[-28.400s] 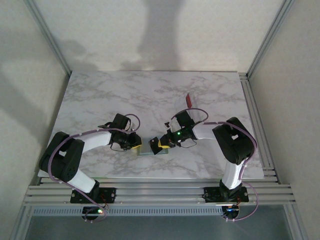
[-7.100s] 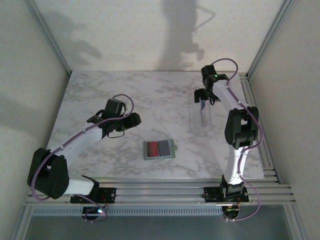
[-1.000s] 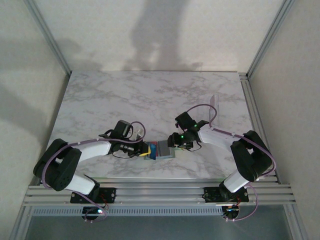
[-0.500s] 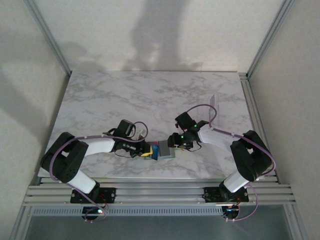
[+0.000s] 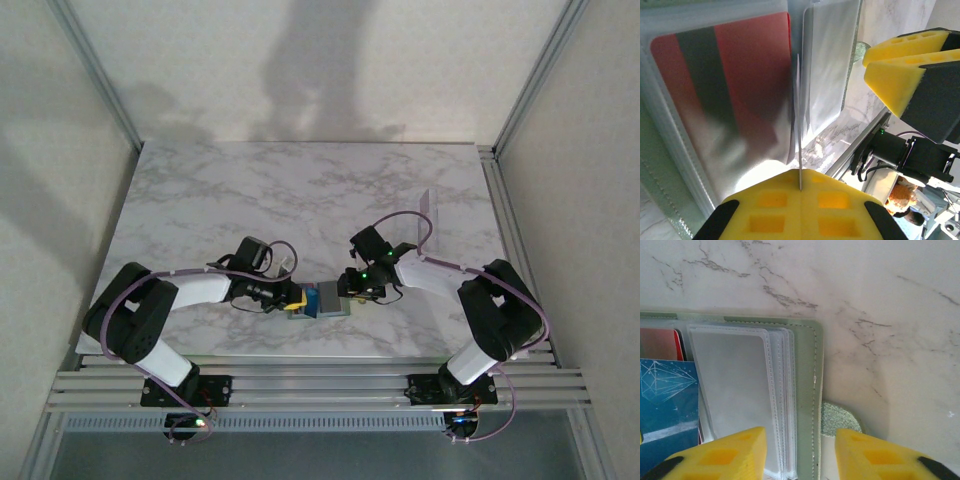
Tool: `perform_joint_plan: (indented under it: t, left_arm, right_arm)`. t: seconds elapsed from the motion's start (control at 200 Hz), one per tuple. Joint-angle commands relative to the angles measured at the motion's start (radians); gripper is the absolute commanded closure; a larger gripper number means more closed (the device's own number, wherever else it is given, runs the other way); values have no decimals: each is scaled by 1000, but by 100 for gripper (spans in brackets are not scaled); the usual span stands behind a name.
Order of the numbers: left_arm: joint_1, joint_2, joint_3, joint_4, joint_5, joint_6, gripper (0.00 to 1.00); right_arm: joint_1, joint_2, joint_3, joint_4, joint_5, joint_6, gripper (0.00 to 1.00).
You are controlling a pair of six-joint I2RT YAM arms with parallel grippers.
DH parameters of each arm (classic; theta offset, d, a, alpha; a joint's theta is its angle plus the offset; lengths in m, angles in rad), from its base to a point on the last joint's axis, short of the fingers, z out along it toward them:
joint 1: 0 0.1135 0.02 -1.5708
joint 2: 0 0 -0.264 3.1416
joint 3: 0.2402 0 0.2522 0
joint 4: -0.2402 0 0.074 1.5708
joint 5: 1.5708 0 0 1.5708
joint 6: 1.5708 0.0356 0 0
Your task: Put the credit cards into the card holder
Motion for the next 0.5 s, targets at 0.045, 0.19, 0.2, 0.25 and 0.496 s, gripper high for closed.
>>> perform_joint_plan:
  t: [0.045,0.19,0.2,0.25,0.496]
  left_arm:
    - [-9,-22,26,-11,24,11,100]
    - [-10,15,23,9,15,6,100]
    - [-10,17,24,10,15,6,100]
    - [-12,26,26,16,11,6,100]
    - [-15,43,45,-3,3,29,100]
  right_arm:
    - [8,-4,-27,9,-15,-15,65]
    - [8,-2,-23,4,-15,-18,65]
    - [8,-2,-23,5,-16,-19,66]
    - [8,-3,-24,6,-15,-18,66]
    - [7,-6,-35,7,-14,-20,66]
